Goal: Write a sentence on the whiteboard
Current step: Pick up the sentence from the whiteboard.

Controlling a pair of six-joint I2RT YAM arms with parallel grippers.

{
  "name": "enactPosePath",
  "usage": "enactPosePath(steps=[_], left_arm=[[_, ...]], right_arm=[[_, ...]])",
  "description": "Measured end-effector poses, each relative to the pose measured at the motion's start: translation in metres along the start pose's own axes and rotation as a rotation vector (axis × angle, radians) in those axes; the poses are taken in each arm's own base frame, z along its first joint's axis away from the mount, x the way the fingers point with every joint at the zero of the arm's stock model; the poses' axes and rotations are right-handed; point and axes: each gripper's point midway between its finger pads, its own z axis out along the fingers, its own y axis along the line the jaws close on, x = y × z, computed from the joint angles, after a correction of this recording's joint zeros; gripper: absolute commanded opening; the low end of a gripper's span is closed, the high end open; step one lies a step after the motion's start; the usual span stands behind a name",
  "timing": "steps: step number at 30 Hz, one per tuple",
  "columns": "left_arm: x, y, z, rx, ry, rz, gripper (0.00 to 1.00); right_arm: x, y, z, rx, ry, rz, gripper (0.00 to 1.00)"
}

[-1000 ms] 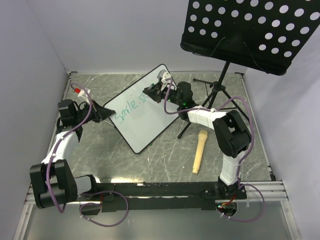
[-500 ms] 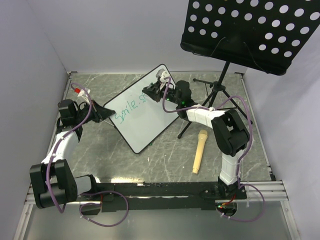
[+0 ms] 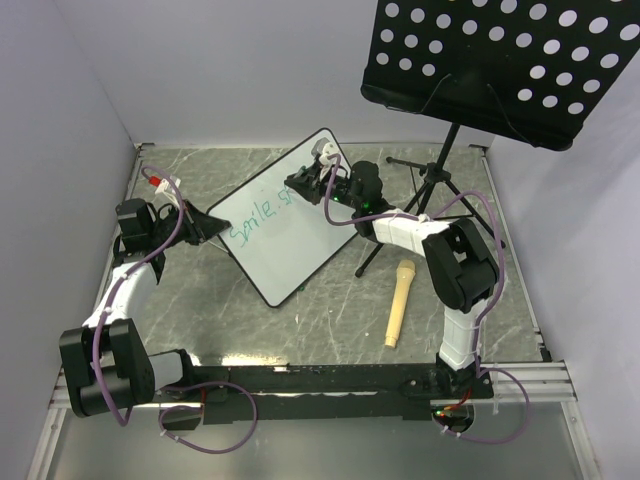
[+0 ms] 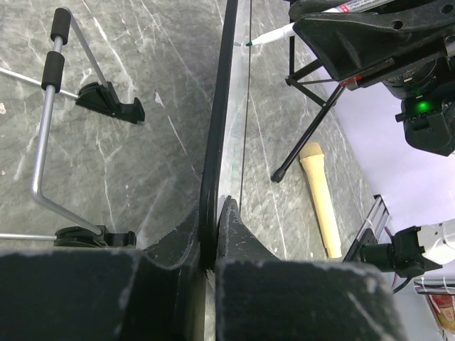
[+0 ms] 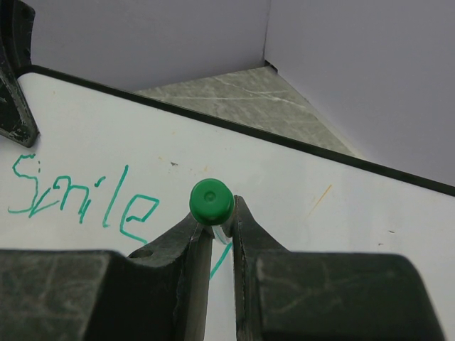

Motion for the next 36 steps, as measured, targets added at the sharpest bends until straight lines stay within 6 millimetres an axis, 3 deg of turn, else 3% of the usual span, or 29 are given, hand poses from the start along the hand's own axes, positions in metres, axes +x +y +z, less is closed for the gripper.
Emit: enactPosePath(steps=[23,36], left_arm=[[0.000,0.000,0.000,-0.002,0.001,-0.002,0.01],[0.000,0.000,0.000,-0.002,0.002,-0.003,0.01]], right_arm=[[0.005,-0.001,0.000,0.004,0.007,-0.003,0.00],[0.003,-0.013,-0.001,0.030,0.007,-0.005,0.00]])
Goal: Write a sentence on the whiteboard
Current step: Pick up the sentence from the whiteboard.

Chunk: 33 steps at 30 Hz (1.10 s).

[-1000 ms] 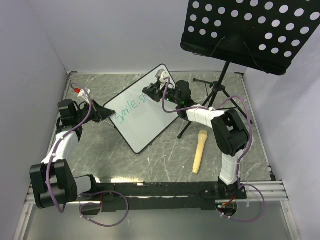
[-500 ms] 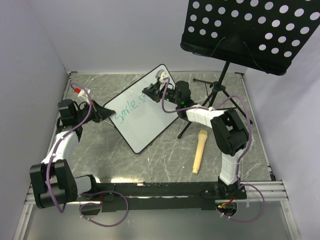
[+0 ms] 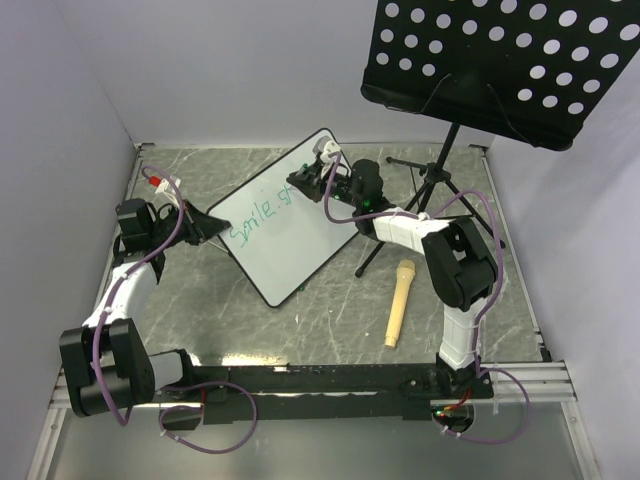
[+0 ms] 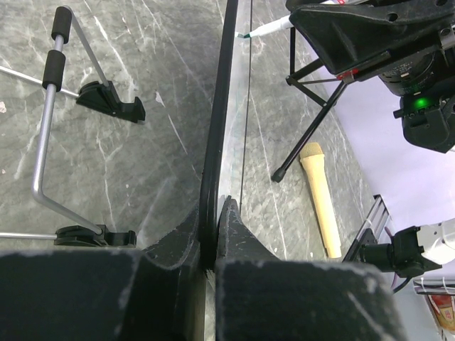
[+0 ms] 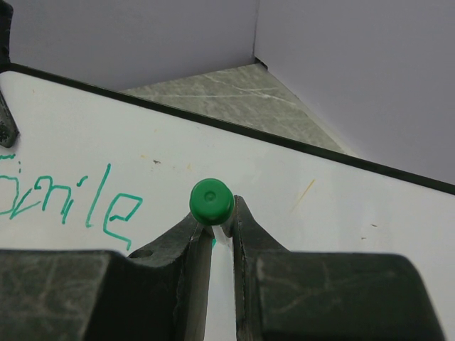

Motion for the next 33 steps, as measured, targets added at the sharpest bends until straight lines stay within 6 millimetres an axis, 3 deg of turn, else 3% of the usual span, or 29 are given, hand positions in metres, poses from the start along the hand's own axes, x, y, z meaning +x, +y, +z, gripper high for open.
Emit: enactPosePath(steps=[33], left_arm=[[0.001,0.002,0.000,-0.009,0.002,-0.008,0.01]], right_arm=[[0.013,0.002,-0.009,0.003,0.000,-0.001,0.00]])
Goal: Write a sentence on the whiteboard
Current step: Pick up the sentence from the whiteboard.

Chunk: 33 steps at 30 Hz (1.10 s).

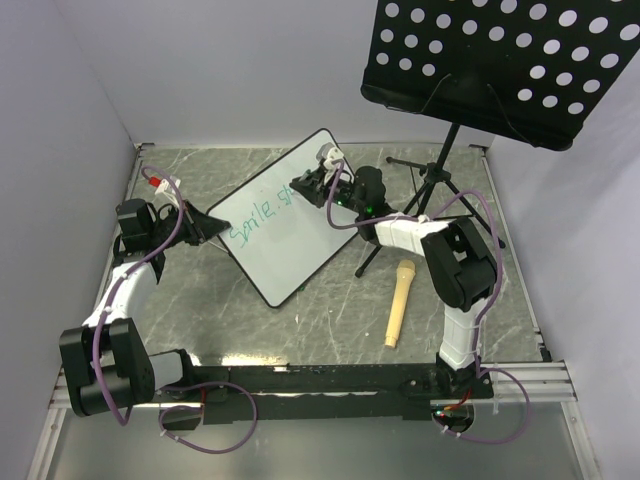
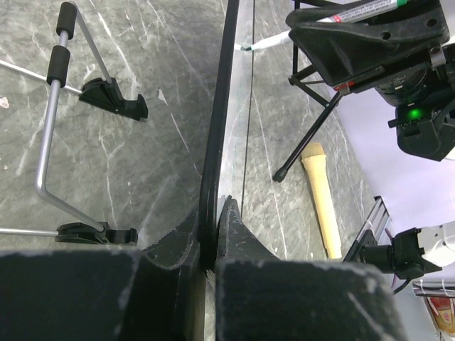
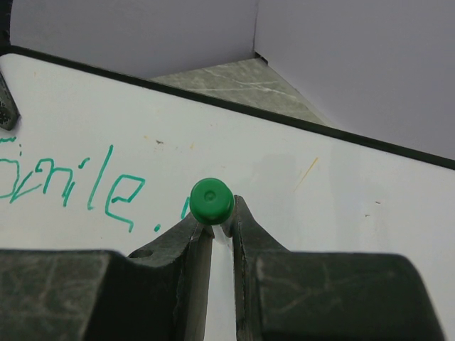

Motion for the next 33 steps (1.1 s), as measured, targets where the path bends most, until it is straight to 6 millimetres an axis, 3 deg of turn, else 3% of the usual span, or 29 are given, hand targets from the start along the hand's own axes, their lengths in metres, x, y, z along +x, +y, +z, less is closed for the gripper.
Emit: enactPosePath(steps=[33], left_arm=[[0.0001,-0.0008,0.0000,0.005,0.001,0.001,0.01]], right_arm=[[0.0051,0.0049,-0.0093,-0.001,0.023,0.023,0.00]])
